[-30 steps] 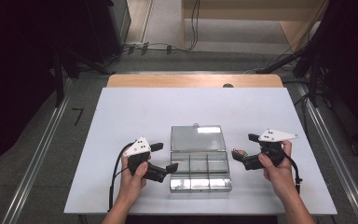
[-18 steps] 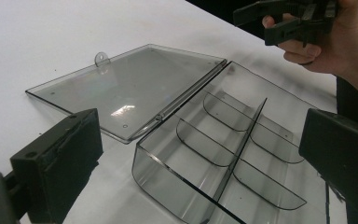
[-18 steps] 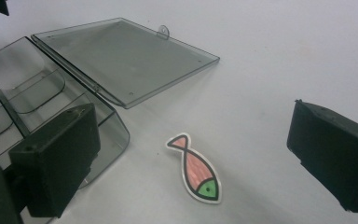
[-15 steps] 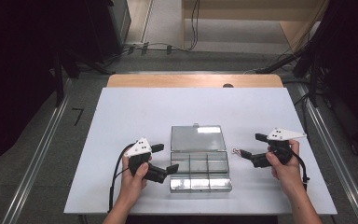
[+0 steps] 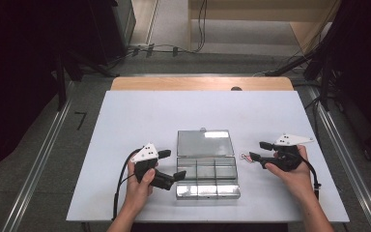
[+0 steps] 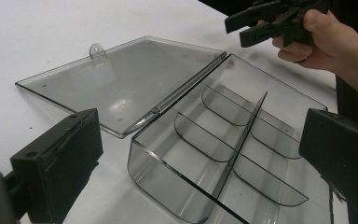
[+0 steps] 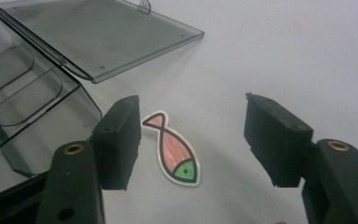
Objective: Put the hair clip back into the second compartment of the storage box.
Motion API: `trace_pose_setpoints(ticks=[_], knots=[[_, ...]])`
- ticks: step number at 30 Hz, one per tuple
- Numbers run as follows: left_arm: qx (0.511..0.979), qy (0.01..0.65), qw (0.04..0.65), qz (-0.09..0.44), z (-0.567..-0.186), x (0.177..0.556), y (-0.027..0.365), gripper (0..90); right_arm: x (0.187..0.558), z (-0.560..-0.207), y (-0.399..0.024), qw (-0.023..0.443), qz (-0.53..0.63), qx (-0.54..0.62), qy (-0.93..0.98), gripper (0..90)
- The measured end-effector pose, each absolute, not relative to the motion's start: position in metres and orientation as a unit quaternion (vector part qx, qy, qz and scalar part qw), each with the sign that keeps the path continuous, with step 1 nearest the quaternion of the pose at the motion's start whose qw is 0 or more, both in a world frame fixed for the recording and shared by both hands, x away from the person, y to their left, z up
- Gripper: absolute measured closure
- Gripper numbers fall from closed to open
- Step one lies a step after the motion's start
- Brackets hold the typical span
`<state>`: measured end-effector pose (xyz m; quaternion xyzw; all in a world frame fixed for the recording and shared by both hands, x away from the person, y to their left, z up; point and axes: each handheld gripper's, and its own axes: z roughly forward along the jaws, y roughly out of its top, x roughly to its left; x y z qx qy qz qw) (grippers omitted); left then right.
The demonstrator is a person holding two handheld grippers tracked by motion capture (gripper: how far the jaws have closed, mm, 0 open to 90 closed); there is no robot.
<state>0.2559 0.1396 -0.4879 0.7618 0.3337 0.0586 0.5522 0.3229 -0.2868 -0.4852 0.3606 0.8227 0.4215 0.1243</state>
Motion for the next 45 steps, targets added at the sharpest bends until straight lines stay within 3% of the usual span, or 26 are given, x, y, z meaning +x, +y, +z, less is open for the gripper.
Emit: trace_pose_setpoints(ticks=[7,30,37,45], knots=[[0.764,0.333,0.549,0.058,-0.489,0.256,0.139,0.0,0.327,-0.495,-0.288,0.117,0.414,0.365,0.826,47.3],[0.765,0.333,0.548,0.057,-0.489,0.257,0.139,0.0,0.33,-0.508,-0.283,0.067,0.402,0.356,0.841,65.4],[0.765,0.334,0.547,0.058,-0.489,0.257,0.139,0.0,0.328,-0.508,-0.283,0.068,0.401,0.351,0.843,69.9],[0.765,0.334,0.548,0.058,-0.489,0.257,0.14,0.0,0.32,-0.508,-0.277,0.084,0.391,0.336,0.853,81.3]])
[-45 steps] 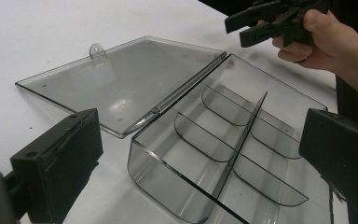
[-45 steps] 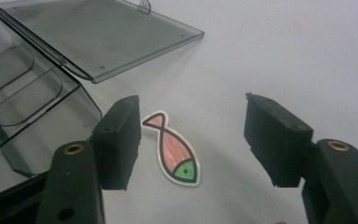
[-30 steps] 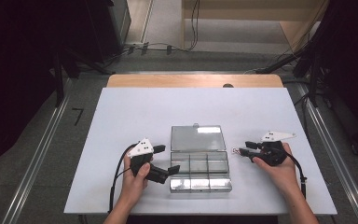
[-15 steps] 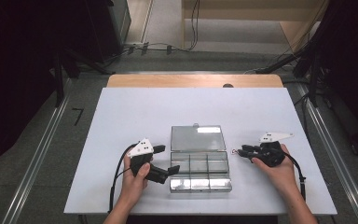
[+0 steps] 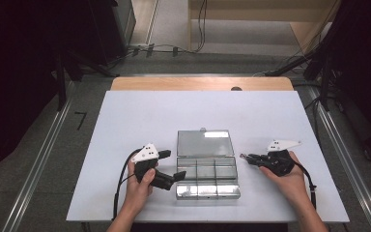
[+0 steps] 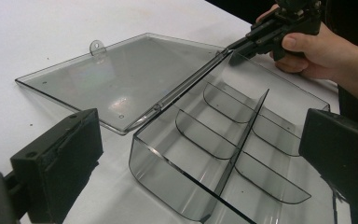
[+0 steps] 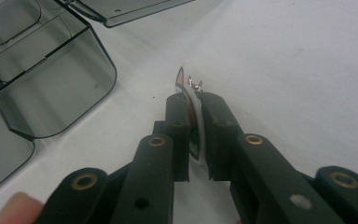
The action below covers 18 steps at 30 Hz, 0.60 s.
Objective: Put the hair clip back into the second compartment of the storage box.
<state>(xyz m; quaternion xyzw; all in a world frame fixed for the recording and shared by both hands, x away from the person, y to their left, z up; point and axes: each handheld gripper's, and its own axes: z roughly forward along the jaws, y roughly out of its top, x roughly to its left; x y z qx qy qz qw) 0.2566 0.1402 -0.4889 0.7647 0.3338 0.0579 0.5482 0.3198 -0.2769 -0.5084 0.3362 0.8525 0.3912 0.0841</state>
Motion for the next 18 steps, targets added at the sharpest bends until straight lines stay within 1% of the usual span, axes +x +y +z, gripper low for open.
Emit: trace_pose_setpoints(ticks=[6,18], knots=[[0.764,0.333,0.549,0.058,-0.4884,0.2564,0.1406,0.0,0.3164,-0.5082,-0.2748,0.097,0.389,0.337,0.852,82.9],[0.763,0.333,0.551,0.06,-0.4873,0.2565,0.142,0.0,0.3148,-0.5051,-0.2776,0.1,0.406,0.345,0.84,83.9]])
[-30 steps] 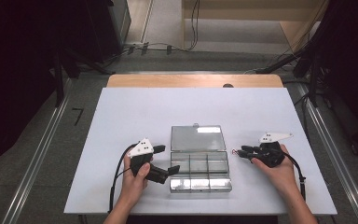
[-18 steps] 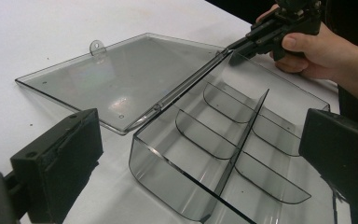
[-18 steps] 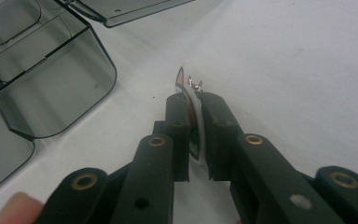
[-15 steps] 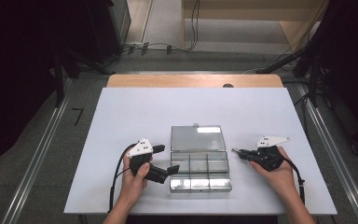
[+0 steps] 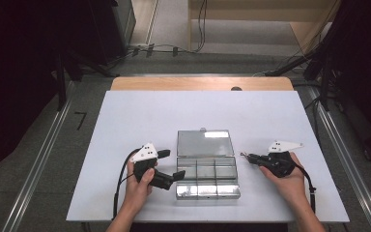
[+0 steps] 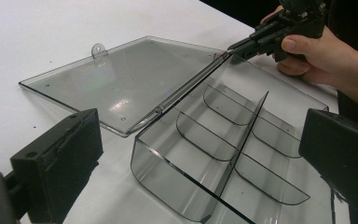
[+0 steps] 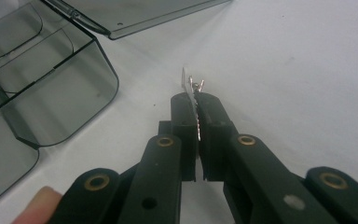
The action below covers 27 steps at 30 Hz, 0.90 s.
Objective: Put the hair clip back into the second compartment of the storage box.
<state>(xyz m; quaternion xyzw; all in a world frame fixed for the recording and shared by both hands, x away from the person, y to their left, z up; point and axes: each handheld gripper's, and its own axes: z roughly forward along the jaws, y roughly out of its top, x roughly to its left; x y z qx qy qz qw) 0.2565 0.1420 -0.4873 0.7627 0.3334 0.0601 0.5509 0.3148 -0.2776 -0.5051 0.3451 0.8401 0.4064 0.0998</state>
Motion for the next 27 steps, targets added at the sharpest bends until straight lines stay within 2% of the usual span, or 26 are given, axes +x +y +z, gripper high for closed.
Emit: trace_pose_setpoints(ticks=[27], knots=[[0.762,0.333,0.552,0.059,-0.487,0.257,0.142,0.0,0.308,-0.483,-0.274,0.11,0.44,0.345,0.822,83.9]])
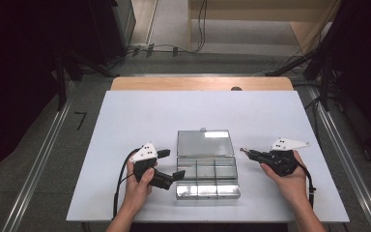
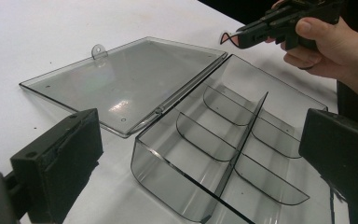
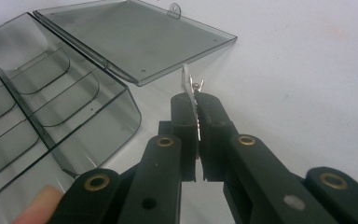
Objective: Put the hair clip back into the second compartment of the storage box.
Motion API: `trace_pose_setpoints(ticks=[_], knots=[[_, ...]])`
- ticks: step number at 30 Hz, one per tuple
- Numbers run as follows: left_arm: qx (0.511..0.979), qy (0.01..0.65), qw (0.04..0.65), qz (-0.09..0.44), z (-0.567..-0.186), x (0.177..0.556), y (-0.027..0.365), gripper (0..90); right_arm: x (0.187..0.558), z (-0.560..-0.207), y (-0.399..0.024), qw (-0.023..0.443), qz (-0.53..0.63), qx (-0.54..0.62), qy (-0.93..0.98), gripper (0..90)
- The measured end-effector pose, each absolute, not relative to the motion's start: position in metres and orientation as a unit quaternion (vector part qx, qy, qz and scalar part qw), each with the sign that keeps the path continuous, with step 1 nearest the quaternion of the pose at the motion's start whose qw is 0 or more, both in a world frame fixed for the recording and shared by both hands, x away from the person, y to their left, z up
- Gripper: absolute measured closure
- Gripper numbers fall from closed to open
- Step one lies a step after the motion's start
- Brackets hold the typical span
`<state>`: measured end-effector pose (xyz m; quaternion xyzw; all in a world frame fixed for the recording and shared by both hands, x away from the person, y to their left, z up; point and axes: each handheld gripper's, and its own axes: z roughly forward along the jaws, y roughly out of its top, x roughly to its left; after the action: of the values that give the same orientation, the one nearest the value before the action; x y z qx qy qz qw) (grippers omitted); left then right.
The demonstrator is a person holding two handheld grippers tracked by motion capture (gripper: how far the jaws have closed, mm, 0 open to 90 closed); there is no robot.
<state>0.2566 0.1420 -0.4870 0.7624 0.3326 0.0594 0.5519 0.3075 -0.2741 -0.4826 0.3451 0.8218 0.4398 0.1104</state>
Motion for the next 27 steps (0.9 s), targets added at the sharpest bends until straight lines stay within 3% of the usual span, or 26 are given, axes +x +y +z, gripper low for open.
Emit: trace_pose_setpoints(ticks=[27], knots=[[0.765,0.329,0.55,0.062,-0.487,0.257,0.141,0.0,0.3,-0.467,-0.267,0.116,0.458,0.341,0.813,83.9]])
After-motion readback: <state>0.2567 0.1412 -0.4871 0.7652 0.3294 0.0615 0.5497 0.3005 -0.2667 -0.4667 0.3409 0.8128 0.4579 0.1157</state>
